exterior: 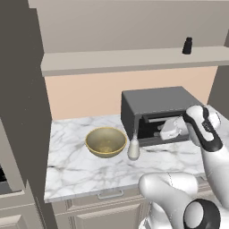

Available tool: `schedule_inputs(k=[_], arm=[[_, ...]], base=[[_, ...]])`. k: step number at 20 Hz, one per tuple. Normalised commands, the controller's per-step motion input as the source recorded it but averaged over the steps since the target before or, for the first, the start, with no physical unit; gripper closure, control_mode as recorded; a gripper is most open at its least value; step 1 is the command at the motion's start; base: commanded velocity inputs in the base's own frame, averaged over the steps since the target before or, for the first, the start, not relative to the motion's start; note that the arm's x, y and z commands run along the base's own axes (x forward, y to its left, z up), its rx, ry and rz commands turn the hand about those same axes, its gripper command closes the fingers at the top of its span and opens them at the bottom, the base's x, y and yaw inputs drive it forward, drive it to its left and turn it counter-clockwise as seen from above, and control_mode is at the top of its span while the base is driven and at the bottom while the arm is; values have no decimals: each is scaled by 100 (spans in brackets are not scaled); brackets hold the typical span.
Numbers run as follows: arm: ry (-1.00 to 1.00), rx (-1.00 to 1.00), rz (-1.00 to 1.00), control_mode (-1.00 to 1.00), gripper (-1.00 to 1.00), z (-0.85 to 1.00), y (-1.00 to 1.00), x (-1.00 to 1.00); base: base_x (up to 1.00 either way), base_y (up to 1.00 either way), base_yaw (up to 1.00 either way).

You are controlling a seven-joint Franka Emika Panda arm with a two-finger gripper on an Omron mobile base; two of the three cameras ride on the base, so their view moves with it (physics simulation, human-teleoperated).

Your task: Retrieve the bottle and the shaker from the cabinet and place them next to the mixing bowl on the counter. Then add garlic from the fridge to the mixing bowl.

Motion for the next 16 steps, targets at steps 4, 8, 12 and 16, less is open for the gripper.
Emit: schedule_inputs(k=[4,8,12,16], arm=[[1,0,-22,-100,-100,62,-25,-37],[-3,0,-12,-100,-100,69,-17,-68],[-2,0,-12,-100,-100,71,-15,-72],[-1,0,-12,-100,-100,80,-11,-61]], base=[[0,0,0],[0,0,0],[0,0,0],[0,0,0]])
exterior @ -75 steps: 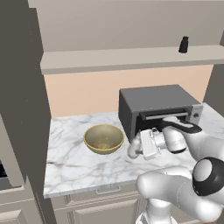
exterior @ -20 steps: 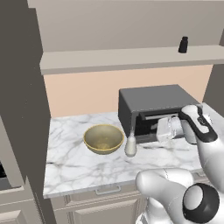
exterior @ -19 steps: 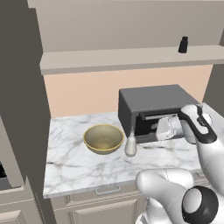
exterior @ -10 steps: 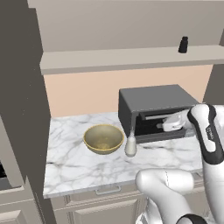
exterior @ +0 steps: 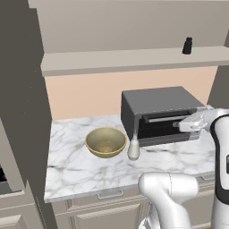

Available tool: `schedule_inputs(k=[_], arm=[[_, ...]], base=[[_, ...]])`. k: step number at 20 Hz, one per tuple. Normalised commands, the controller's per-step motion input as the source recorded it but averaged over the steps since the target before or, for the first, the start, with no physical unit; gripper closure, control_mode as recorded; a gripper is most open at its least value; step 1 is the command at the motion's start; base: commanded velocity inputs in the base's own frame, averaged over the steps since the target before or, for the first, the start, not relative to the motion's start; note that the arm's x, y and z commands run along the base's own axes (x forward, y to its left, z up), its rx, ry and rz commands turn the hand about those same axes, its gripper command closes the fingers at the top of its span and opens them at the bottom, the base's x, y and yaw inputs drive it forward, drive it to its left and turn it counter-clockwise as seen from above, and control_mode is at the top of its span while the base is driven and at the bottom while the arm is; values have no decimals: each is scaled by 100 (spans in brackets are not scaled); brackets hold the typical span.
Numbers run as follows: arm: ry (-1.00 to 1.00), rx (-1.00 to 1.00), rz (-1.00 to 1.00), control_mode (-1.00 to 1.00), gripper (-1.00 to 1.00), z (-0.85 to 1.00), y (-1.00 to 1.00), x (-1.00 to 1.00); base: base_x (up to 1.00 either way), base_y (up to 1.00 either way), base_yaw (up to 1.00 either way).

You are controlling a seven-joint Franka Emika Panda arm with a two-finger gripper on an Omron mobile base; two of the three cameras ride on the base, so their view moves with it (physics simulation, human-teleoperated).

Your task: Retrieve the bottle and the shaker from the cabinet and place them next to the mixing bowl on the counter. Then add garlic from the fridge to the mixing bowl.

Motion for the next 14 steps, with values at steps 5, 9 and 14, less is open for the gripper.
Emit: schedule_inputs(k=[5,9,14], arm=[[0,0,-10,-100,-100,87,-7,-48],[0,0,-10,-100,-100,85,-16,-23],[0,0,-11,-100,-100,92,-17,-14]], base=[[0,0,0],[0,0,0],[0,0,0]])
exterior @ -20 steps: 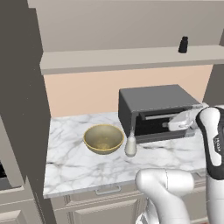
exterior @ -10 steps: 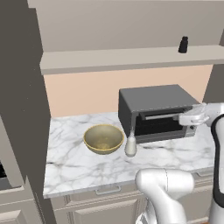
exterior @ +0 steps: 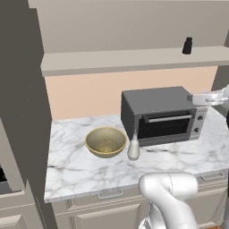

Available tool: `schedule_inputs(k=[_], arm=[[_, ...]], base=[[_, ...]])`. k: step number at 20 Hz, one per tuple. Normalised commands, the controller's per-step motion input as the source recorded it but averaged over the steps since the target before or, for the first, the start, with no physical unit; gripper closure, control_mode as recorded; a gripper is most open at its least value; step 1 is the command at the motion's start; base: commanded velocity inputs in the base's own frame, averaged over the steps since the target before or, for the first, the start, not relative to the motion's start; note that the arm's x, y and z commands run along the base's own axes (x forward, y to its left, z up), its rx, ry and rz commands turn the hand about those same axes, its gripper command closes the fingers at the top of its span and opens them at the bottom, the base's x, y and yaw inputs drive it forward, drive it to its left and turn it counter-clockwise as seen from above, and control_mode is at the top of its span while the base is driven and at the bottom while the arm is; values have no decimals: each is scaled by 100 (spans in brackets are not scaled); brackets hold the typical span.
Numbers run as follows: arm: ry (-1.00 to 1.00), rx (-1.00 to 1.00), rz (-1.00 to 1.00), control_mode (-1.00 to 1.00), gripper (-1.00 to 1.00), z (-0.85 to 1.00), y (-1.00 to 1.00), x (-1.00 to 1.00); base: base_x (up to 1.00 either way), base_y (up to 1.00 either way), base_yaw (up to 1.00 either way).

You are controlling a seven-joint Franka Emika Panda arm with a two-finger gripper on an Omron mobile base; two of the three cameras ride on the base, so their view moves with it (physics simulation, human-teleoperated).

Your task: Retrieve the bottle and the shaker from the cabinet and place them next to the mixing bowl on the counter. Then add garlic from the fridge to the mixing bowl.

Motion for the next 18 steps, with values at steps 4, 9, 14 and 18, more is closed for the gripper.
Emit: schedule_inputs(k=[4,9,14,18], arm=[[0,0,-18,-100,-100,86,-18,-1],[2,-4,-36,-100,-100,37,-22,2],[10,-2,-38,-100,-100,2,-31,7],[1,-4,-11,-100,-100,0,-2,27]], base=[[0,0,0],[0,0,0],[0,0,0],[0,0,0]])
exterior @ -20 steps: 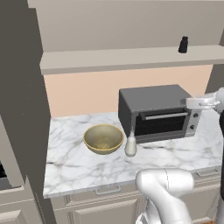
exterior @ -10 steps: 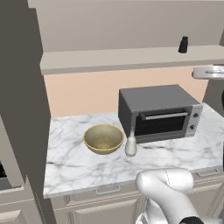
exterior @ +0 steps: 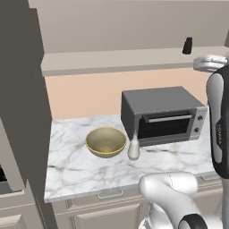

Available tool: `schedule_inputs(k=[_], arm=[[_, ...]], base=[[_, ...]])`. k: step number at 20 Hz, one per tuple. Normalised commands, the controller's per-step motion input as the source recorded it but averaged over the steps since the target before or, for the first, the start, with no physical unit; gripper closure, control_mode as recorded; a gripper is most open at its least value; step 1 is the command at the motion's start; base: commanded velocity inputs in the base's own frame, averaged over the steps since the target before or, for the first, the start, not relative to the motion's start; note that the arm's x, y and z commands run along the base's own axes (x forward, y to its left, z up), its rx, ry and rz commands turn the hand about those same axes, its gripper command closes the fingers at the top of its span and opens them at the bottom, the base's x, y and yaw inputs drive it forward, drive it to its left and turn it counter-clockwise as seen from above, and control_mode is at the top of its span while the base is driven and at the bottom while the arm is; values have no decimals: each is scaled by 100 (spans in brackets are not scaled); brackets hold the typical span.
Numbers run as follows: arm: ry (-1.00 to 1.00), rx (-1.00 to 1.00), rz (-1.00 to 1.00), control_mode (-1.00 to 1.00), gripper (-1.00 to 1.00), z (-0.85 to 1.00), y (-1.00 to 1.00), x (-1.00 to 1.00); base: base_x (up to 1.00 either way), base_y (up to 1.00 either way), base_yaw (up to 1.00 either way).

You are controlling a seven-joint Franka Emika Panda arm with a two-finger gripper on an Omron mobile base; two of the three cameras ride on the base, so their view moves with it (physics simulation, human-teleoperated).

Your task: Retrieve the bottle and the shaker from the cabinet and place them next to the mixing bowl on the counter. Then add garlic from the fridge to the mixing bowl.

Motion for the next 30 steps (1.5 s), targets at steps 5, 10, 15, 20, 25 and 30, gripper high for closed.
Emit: schedule_inputs(k=[5,10,15,20,25,30], arm=[[0,-1,3,-100,-100,0,-18,64],[0,-4,0,-100,-100,5,-58,41],[4,0,0,-100,-100,3,-66,40],[10,0,0,-100,-100,11,-36,48],[6,0,0,-100,-100,17,-1,30],[-1,0,0,-100,-100,-21,0,38]], base=[[0,0,0],[0,0,0],[0,0,0],[0,0,0],[0,0,0],[0,0,0]])
